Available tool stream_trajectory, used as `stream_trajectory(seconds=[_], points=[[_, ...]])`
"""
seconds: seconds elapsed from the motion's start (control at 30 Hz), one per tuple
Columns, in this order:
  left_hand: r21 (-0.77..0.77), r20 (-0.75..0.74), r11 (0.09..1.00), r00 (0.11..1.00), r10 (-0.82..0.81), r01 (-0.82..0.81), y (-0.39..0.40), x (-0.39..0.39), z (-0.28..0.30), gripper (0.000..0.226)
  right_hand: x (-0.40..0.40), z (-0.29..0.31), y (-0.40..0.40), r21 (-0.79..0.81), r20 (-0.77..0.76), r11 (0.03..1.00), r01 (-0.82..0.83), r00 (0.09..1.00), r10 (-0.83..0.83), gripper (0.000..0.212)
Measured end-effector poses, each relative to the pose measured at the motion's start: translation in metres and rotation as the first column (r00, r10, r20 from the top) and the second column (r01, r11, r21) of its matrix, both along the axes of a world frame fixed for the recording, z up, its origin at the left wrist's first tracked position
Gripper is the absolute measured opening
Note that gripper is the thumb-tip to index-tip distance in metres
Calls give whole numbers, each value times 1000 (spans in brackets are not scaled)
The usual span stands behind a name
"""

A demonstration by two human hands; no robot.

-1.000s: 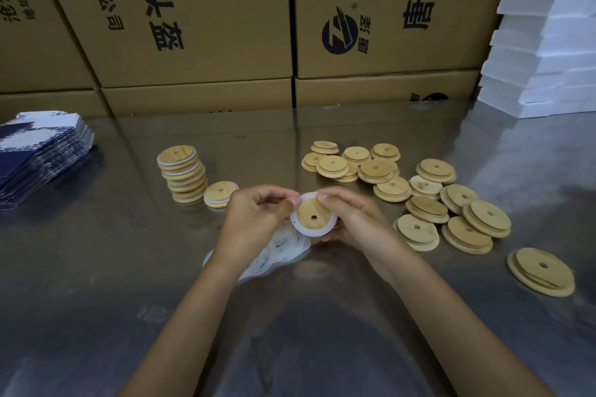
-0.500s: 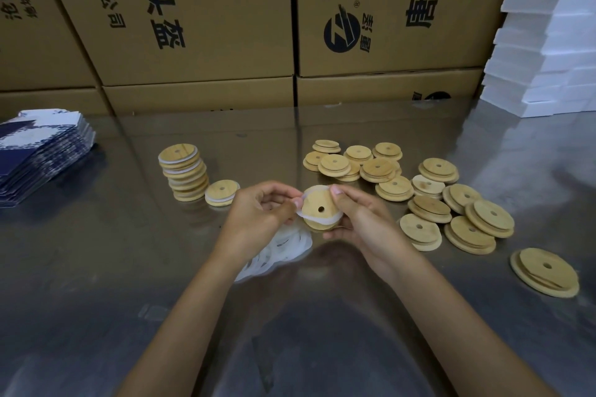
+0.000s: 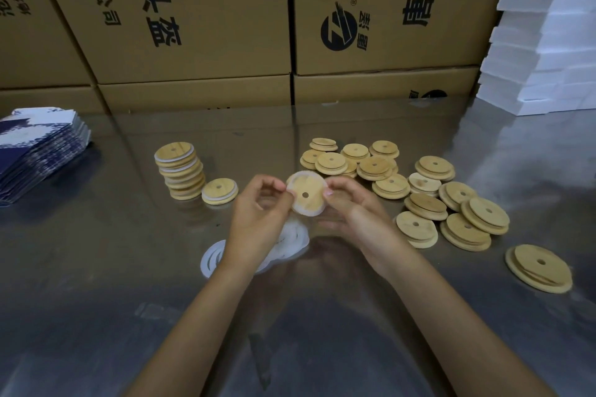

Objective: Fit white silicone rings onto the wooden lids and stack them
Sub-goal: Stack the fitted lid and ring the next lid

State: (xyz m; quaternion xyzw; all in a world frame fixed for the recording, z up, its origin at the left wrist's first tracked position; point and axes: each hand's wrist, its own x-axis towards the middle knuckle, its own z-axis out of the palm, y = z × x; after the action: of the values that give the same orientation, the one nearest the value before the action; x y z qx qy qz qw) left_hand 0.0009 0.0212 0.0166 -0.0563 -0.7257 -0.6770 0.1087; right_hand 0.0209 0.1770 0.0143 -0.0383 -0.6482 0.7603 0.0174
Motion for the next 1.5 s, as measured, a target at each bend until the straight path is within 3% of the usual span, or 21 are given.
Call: stream_trajectory(seconds=[0.23, 0.43, 0.53, 0.83, 0.97, 1.27, 1.5], points=[[-148, -79, 989, 997, -25, 13, -5, 1, 2, 8, 1, -4, -4, 186, -60, 982, 6, 998, 5, 19], [-130, -58, 991, 998, 27, -35, -7, -2, 2, 10, 3, -3, -3, 248, -156, 969, -12, 986, 52, 18], [-83, 41, 996, 999, 20, -17, -9, -7, 1, 6, 4, -4, -3, 210, -174, 978, -20, 983, 57, 20], [-268, 56, 948, 985, -161, 170, -11, -10, -1, 13, 2, -5, 4, 28, -91, 1000, 6, 996, -4, 21], [-271, -45, 957, 992, -118, 102, -6, -6, -1, 8, 1, -6, 3, -59, -37, 998, 0, 999, -2, 23], [-288, -65, 957, 996, -61, 40, 0, -4, -7, 9, -3, -6, 1, -175, 17, 984, -8, 1000, 11, 25], [-442, -114, 884, 968, -223, 151, -6, 0, -2, 10, -1, -6, 1, -3, 13, 1000, -6, 1000, 6, 23]])
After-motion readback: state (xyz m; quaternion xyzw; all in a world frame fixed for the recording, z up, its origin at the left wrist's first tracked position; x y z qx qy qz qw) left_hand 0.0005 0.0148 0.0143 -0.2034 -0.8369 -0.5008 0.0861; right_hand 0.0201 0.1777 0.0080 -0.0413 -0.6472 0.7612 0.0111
